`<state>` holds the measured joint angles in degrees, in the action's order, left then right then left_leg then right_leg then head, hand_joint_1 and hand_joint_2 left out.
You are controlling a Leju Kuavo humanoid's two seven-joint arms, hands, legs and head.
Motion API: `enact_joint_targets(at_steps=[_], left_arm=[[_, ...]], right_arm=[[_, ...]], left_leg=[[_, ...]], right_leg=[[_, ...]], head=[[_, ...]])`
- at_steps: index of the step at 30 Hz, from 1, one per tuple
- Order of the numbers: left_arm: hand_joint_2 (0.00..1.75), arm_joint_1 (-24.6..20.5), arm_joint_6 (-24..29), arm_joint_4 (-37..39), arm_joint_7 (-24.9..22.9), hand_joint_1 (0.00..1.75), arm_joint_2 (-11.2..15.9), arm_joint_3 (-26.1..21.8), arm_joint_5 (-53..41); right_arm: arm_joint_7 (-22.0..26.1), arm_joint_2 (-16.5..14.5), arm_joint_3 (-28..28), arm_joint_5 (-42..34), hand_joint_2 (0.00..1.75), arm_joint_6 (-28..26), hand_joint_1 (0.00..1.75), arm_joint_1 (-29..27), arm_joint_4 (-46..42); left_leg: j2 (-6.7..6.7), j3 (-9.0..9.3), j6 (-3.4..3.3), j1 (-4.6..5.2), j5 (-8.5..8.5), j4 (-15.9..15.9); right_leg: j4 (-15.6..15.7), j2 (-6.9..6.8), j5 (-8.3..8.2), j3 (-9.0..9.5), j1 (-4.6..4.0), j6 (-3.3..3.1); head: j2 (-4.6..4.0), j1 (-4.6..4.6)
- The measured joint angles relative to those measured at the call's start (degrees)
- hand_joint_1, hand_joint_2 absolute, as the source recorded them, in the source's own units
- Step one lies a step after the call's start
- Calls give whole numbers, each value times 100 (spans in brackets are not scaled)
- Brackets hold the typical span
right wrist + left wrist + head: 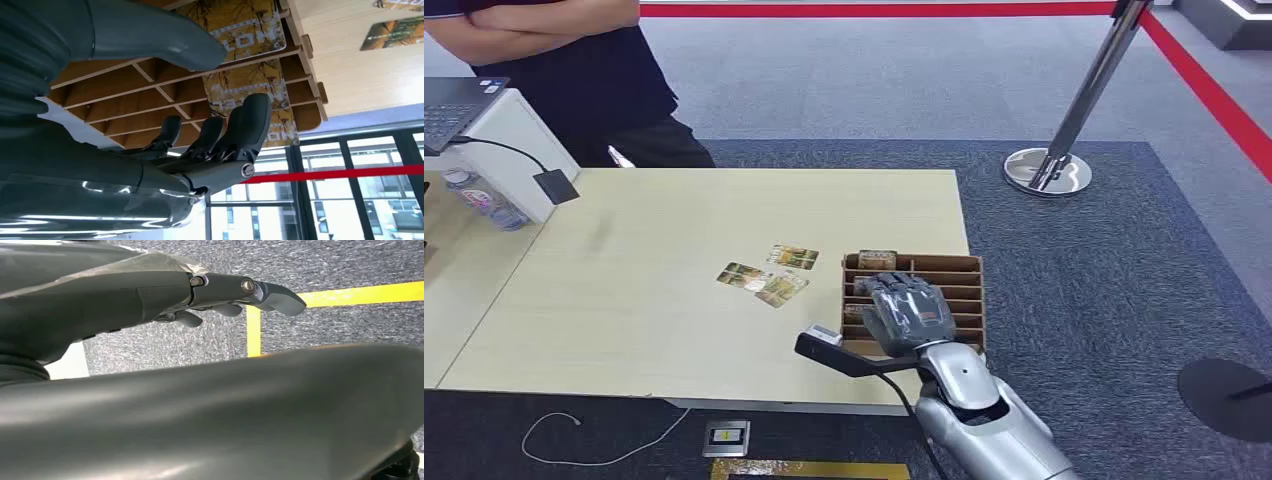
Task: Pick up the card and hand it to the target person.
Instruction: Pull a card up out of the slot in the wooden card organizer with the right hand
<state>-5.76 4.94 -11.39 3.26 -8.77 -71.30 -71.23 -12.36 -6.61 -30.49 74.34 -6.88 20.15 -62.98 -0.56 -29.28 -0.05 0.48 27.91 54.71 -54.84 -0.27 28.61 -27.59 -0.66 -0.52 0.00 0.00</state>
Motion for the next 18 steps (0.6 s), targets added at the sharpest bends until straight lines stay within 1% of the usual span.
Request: enact_joint_targets(at_steps=[1, 4, 5, 8, 18], left_arm=[[0, 0, 1, 0, 1, 0, 0, -2, 3], [0, -1, 7, -3, -5, 0, 0, -12, 12], [0, -2, 11, -4, -12, 0, 0, -16, 16], [0, -8, 16, -5, -31, 0, -1, -25, 23], [0, 12, 28, -7, -2, 0, -7, -48, 49]], right_arm=[[1, -4, -1, -1, 175, 0, 95, 3, 5], [1, -28, -13, -2, 175, 15, 112, 7, -19], [-1, -40, -19, -1, 175, 23, 111, 10, -37], [-11, -69, -27, -2, 175, 44, 90, 24, -84], [42, -47, -63, -16, 175, 52, 93, -8, -29]], left_leg=[[0, -2, 1, 0, -1, 0], [0, -1, 1, -1, -1, 0], [-1, -1, 0, -1, 0, 1], [-1, -3, 1, 0, 0, 1], [2, -5, 1, -1, -2, 0]], right_leg=[[0, 1, -1, -2, 0, 1], [0, 0, -1, -1, -1, 0], [0, 0, 0, -1, -1, 0], [-2, 1, 0, -4, 0, 0], [2, 0, -3, -4, -1, 3]], head=[[0, 0], [0, 0], [0, 0], [0, 0], [0, 0]])
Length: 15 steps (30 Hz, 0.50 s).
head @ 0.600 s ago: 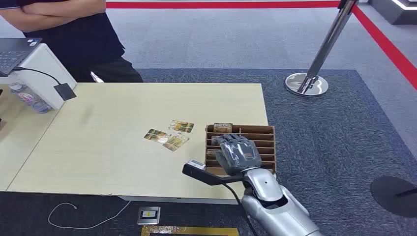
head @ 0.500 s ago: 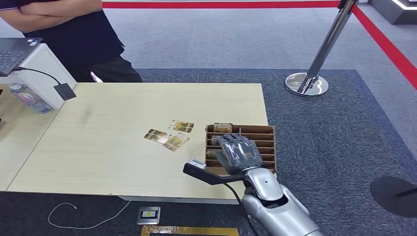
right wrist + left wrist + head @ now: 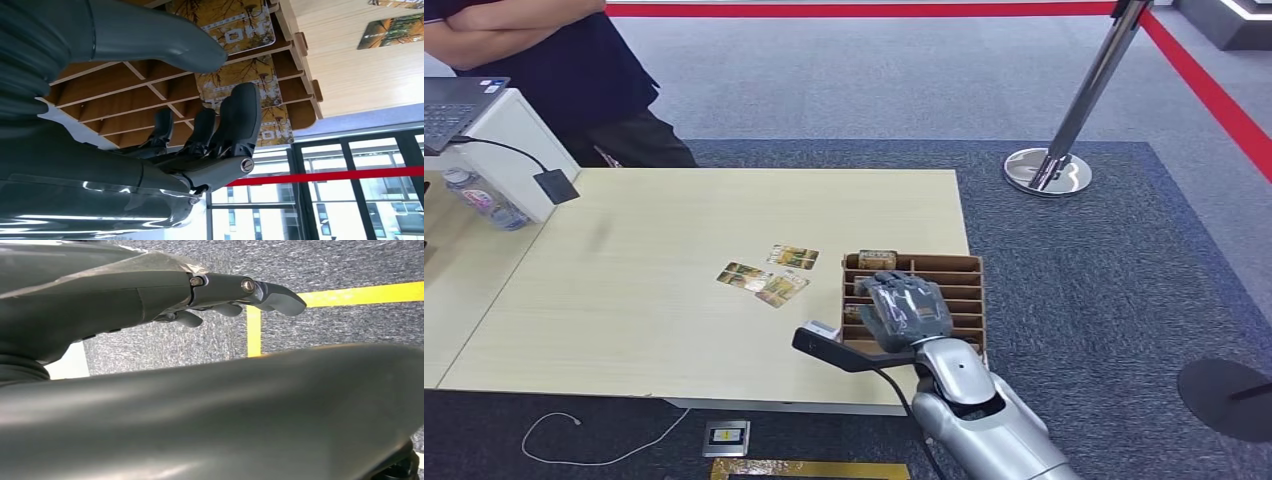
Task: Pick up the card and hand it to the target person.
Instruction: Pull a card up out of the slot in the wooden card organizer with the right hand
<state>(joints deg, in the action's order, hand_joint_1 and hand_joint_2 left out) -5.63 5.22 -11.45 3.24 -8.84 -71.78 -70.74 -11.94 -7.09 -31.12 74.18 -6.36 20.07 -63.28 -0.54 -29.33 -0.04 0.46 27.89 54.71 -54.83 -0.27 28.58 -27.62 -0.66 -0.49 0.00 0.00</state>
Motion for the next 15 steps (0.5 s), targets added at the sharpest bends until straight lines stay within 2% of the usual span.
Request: enact_joint_targets(at_steps=[6, 10, 15], left_arm=[[0, -3, -9, 5, 8, 0, 2, 39, -37], [0, -5, -20, 6, 12, 0, 9, 51, -47], [0, -6, -24, 7, 3, 0, 11, 56, -52]], right_arm=[[-6, 38, 42, -18, 175, -35, 100, -23, 20], [-11, 54, 55, -22, 175, -34, 94, -47, 33], [-27, 27, 89, -42, 175, -25, 96, -42, 130]], left_leg=[[2, -1, 1, 0, -1, 0], [3, 4, -1, 0, 2, 0], [4, 1, 0, 0, 0, -1]], right_leg=[[0, -2, 0, -1, 0, 0], [0, -4, 3, 4, 0, -3], [2, -5, 1, 2, 0, 0]], head=[[0, 0], [0, 0], [0, 0]])
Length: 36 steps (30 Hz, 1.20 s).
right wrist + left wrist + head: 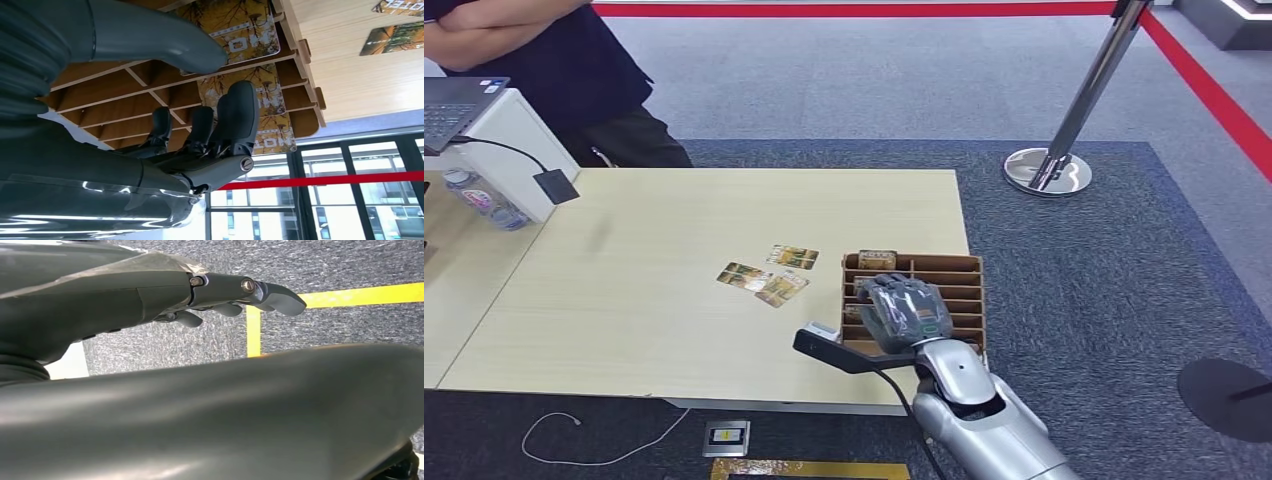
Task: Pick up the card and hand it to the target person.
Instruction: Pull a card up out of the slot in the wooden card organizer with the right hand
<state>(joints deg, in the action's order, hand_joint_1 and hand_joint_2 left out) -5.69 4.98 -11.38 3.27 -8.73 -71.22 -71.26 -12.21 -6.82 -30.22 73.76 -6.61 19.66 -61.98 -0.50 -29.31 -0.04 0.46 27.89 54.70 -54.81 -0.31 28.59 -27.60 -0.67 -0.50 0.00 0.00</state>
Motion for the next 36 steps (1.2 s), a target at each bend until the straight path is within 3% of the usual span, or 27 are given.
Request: enact_joint_targets(at_steps=[18, 23, 28, 33, 35, 36], left_arm=[[0, 1, 8, 2, -12, 0, 4, 3, -5], [0, 1, 8, 2, -12, 0, 4, 3, -5], [0, 1, 8, 2, -12, 0, 4, 3, -5], [0, 5, 8, 3, -12, 0, 5, 3, -5], [0, 8, 5, 3, -9, 0, 7, 6, -8], [0, 8, 3, 3, -7, 0, 8, 8, -9]], right_arm=[[11, -31, 44, -33, 175, -36, 95, 29, 199], [11, -31, 44, -33, 175, -36, 104, 29, 199], [11, -31, 44, -33, 175, -36, 88, 29, 199], [11, -29, 44, -33, 175, -36, 96, 26, 204], [12, -29, 46, -37, 175, -35, 117, 26, 223], [13, -31, 48, -41, 175, -35, 136, 28, 232]], left_leg=[[-2, 1, 0, 1, 0, 0], [-3, 4, -2, 1, 3, 1], [-2, 3, -1, 1, 2, 0], [-3, 2, -1, 1, 2, 1], [-2, 2, -1, 1, 2, 1], [-3, 3, -1, 1, 2, 1]], right_leg=[[-1, 2, 0, 0, 1, -1], [-2, 1, 3, 3, 1, -2], [-2, 1, 2, 2, 1, -2], [-3, 1, 2, 1, 1, -2], [-2, 2, 2, 1, 1, -2], [-2, 2, 2, 2, 1, -2]], head=[[0, 0], [0, 0], [0, 0], [0, 0], [0, 0], [0, 0]])
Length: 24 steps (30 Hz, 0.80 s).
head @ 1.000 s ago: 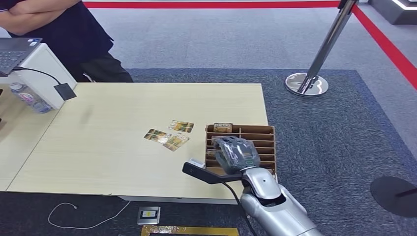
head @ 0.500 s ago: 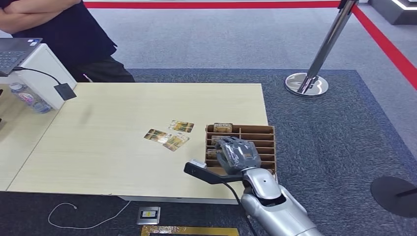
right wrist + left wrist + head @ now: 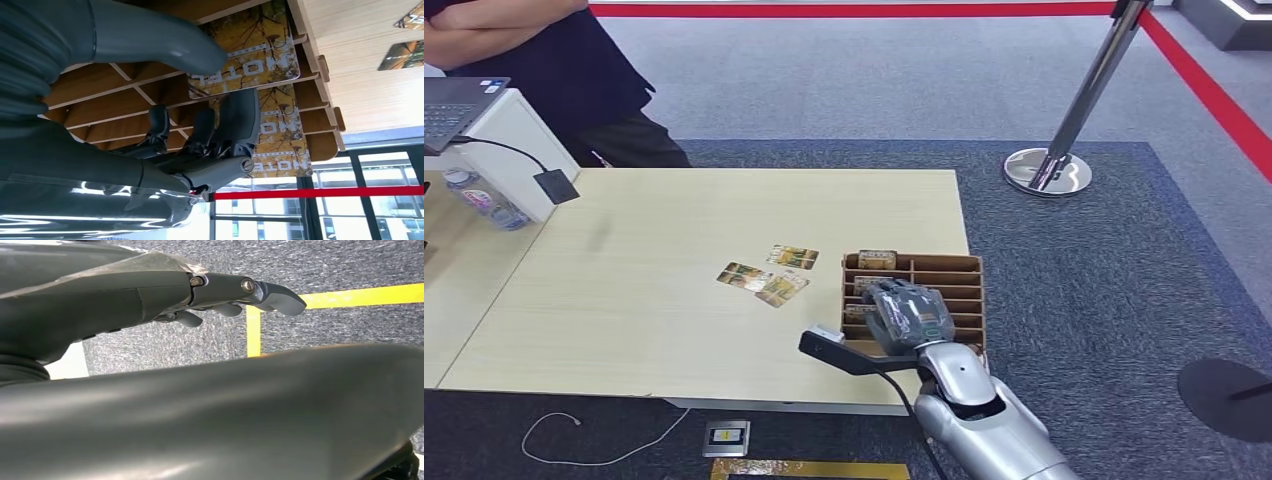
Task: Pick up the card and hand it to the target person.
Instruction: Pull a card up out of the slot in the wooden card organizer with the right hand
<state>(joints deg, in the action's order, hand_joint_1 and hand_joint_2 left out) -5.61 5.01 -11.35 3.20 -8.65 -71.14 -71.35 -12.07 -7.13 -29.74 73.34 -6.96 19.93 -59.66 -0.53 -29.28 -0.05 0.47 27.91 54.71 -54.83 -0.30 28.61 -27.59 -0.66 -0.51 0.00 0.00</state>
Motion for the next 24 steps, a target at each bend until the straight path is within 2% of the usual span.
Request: enact_joint_targets(at_steps=[1, 3, 15, 24], left_arm=[[0, 0, -2, 0, 1, 0, 1, 2, -2], [0, -1, -4, 0, 0, 0, 1, 3, -3], [0, 0, -4, -4, 14, 0, 1, -3, 5], [0, 1, 3, -7, 41, 0, -7, -41, 45]], right_arm=[[6, -3, 4, -9, 175, -4, 155, 2, 11], [15, -6, 11, -24, 175, -13, 175, 2, 21], [97, 43, -19, -44, 175, -57, 175, -60, -227], [273, 209, -123, -47, 175, -74, 175, -277, -1136]], left_leg=[[0, 1, 0, 0, 1, 0], [0, 1, 0, 0, 1, 0], [3, -5, 1, 0, -3, 0], [6, -10, 2, -1, -1, 5]], right_leg=[[0, 0, 1, 1, 0, -1], [1, 0, 1, 2, 0, 0], [0, -2, -2, -5, 0, 2], [-3, -6, 0, -8, -1, 2]], head=[[0, 0], [0, 0], [0, 0], [0, 0]])
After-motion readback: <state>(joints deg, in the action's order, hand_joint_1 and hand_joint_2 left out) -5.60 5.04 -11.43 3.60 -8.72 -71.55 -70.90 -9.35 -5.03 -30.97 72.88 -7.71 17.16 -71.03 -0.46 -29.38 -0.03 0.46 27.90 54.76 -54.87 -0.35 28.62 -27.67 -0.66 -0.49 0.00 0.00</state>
